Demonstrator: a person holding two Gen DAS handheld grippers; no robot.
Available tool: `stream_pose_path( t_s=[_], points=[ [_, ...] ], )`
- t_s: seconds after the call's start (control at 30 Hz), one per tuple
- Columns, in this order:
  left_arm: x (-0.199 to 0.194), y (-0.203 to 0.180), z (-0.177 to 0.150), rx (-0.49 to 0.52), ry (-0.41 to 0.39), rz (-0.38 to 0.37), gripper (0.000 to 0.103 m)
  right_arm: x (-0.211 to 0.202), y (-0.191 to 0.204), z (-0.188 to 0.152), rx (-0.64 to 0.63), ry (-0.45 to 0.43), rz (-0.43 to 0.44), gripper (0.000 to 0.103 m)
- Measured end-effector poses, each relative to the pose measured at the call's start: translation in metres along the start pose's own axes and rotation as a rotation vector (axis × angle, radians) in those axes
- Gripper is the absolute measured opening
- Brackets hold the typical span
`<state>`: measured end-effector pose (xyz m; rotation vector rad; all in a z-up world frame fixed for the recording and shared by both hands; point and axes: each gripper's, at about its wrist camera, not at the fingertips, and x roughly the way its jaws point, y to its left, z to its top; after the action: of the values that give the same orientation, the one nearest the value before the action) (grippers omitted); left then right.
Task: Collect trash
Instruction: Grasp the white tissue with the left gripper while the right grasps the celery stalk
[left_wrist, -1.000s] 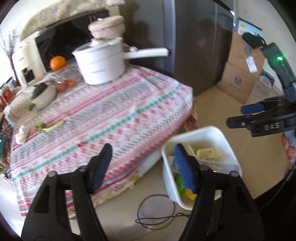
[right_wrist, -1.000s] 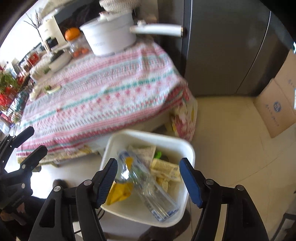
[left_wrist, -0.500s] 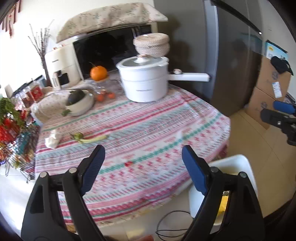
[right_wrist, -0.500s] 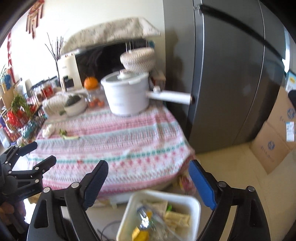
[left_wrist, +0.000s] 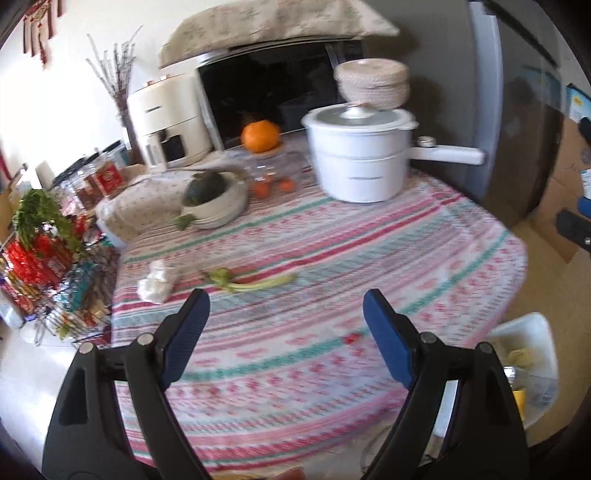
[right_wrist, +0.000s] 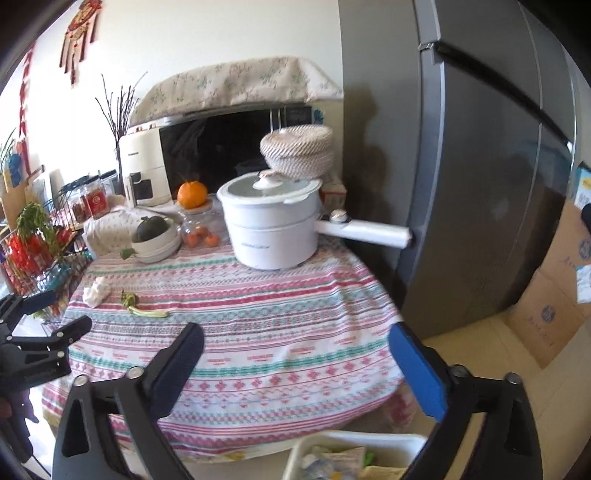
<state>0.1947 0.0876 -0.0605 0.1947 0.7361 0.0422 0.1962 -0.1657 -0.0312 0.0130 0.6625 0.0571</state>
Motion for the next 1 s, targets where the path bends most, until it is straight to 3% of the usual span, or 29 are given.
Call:
stream_pose_path(
  t_s=[0.33,0.53,0.73,0.9,1.0],
  points=[
    [0.106,0.103,-0.003,-0.008,0.139,0.151,0.086,0.078,0.067,0.0,0.014,0.053,0.086,0.103],
    [0.174,0.162,-0.008,0.018,0.2,0.182,0.085,0.134,0.123,-0.003,-0.002,0.097,0.138,0.103],
    [0.217,0.2,-0.011,0.014,0.226,0.176,0.08,0.195,0.173,-0.008,-0.015,0.157,0.18,0.103],
    [0.243,0.217,-0.013,-0.019,0.256,0.124,0.076,0.237,0.222,-0.013,-0.122,0.185,0.232,0.103],
    [0.255,0.218,-0.015,-0.025,0.278,0.087,0.061,0.254,0.253,-0.016,-0.221,0.196,0.274,0.103]
  ],
)
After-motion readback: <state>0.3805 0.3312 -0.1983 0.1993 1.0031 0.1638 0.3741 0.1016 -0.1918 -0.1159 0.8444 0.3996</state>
